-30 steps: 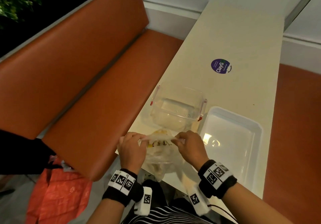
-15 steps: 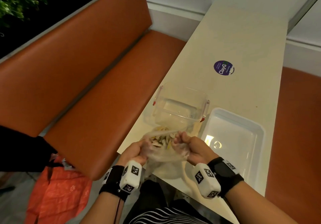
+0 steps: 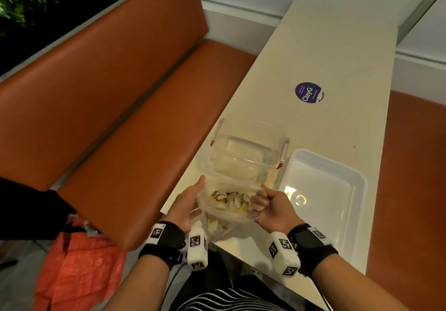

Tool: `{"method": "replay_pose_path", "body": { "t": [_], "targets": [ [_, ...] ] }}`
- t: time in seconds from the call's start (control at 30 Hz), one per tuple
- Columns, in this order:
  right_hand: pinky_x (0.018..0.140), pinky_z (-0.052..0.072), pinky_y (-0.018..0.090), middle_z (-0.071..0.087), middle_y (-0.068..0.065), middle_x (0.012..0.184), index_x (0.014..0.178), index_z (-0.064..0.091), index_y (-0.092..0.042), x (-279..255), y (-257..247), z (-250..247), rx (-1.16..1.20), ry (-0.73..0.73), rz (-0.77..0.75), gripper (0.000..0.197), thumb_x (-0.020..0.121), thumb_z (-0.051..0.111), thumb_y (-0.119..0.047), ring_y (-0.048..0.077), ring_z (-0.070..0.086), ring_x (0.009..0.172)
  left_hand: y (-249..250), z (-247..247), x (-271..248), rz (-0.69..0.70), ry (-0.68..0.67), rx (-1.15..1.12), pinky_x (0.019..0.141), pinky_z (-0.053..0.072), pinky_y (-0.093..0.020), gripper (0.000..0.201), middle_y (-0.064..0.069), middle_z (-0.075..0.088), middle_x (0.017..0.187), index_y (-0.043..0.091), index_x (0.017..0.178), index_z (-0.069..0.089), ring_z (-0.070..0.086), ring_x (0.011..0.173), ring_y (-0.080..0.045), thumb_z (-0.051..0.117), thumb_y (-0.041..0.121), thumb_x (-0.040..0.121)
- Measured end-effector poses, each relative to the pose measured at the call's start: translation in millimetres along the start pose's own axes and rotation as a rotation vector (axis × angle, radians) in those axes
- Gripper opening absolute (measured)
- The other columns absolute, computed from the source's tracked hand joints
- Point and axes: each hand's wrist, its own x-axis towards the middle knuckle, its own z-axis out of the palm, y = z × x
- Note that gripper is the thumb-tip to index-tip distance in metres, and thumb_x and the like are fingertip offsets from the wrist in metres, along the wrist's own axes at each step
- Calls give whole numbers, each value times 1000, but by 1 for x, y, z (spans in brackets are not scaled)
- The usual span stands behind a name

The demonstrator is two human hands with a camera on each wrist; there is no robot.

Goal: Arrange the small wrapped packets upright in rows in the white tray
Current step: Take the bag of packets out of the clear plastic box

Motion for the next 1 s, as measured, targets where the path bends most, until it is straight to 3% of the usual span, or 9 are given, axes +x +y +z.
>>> {"method": "replay_pose_path", "body": {
  "t": [0.07, 0.13, 0.27, 0.43, 0.57, 0.67, 0.8, 0.93, 1.0],
  "targets": [
    [48, 46, 31, 38, 0, 54, 65, 45, -15, -7, 4, 6, -9, -7, -1, 44, 105, 44, -34, 17, 40, 48, -10, 3, -10, 48, 82, 127, 97, 53, -39, 60, -1, 67, 117, 24, 119, 62, 64, 110, -22, 85, 61, 77],
    [62, 51, 33, 55, 3, 61, 73, 51, -13, -11, 7, 8, -135, 26, -40, 37, 102, 46, -35, 19, 57, 55, -22, 7, -16, 27, 125, 139, 73, 55, -32, 53, -3, 69, 98, 16, 110, 67, 64, 86, -19, 88, 52, 78],
    [106, 51, 46, 76, 2, 121, 126, 69, -19, -23, 7, 9, -793, 144, -219, 59, 102, 42, -66, 21, 71, 113, -34, 21, -15, -47, 134, 13, 60, 63, -34, 38, -19, 79, 88, -4, 109, 73, 74, 68, -26, 88, 22, 84],
    [104, 48, 37, 54, -5, 136, 144, 48, -23, -28, 6, 31, -1697, 507, -849, 92, 75, 69, -80, 16, 51, 124, -37, 28, -7, 48, 251, -22, 57, 63, -31, 18, -17, 79, 80, -6, 107, 71, 75, 62, -25, 76, -2, 89],
    [85, 49, 34, 65, 2, 114, 124, 64, -19, -1, 5, 40, -2093, 389, -747, 49, 90, 69, -53, 24, 58, 115, -41, 27, -15, 135, 159, -19, 65, 61, -29, 14, -9, 82, 95, 6, 110, 76, 79, 85, -23, 72, 7, 97],
    [62, 39, 21, 69, -5, 86, 94, 74, -15, 8, -2, 37, -1895, 345, -699, 18, 101, 62, -26, 21, 68, 91, -40, 28, -14, 97, 34, -201, 72, 62, -32, 20, -13, 81, 106, 6, 120, 71, 77, 98, -25, 60, 11, 104],
    [70, 50, 24, 69, 3, 81, 78, 72, -10, -3, -15, 26, -1095, 234, -421, 27, 102, 60, -17, 18, 62, 79, -40, 17, 3, -9, 33, -533, 85, 61, -52, 28, -26, 72, 121, 7, 134, 60, 69, 111, -37, 46, 13, 111],
    [79, 62, 35, 70, 11, 80, 97, 67, -4, -7, -28, 10, -233, 184, -116, 18, 105, 53, -10, 22, 67, 80, -34, 15, 10, -33, -60, -601, 70, 65, -52, 29, -27, 73, 120, -2, 118, 71, 76, 95, -38, 46, 6, 105],
    [86, 60, 41, 71, 12, 77, 103, 65, -2, -5, -29, 4, -32, 196, -98, 17, 107, 49, -7, 23, 72, 74, -32, 16, 10, -24, -103, -596, 83, 61, -59, 25, -26, 75, 112, 0, 100, 77, 77, 94, -41, 53, 7, 97]
  ]
}}
